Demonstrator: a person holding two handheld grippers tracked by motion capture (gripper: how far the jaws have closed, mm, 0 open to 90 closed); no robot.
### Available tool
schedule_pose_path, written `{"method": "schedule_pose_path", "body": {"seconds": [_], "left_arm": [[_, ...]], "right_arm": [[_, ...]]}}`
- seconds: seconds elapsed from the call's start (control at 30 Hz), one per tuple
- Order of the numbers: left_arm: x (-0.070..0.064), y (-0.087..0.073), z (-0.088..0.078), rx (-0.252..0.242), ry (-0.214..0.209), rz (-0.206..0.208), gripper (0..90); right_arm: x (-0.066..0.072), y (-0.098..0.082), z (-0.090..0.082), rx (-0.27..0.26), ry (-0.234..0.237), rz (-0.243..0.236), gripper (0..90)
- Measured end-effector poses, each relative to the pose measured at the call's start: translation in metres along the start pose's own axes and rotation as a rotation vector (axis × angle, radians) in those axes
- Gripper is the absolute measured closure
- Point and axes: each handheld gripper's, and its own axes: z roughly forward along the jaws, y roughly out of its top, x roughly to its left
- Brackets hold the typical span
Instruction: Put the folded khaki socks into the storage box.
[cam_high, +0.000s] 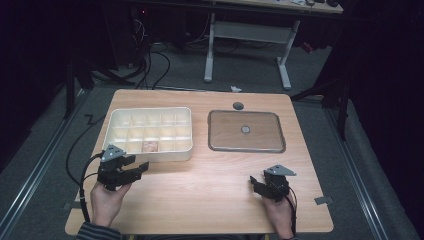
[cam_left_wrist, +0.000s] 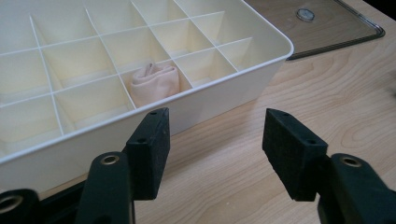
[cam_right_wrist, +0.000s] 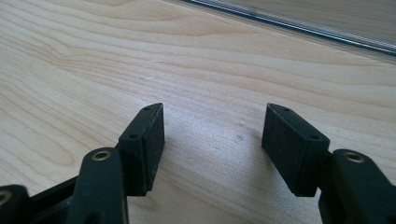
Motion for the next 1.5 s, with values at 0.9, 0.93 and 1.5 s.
{"method": "schedule_pose_path", "body": {"seconds": [0.9,0.93,1.5], "left_arm": [[-0.013,-0.016,0.018,-0.008,-0.033,-0.015,40.3],[-0.014,-0.017,0.019,-0.010,-0.036,-0.019,40.4],[-0.021,-0.025,0.052,0.033,-0.037,-0.019,39.2]], "right_arm": [[0.000,0.000,0.000,0.000,0.000,-0.003,39.3],[0.000,0.000,0.000,-0.001,-0.001,-0.006,39.3],[0.000,0.000,0.000,-0.001,-0.001,-0.006,39.8]]}}
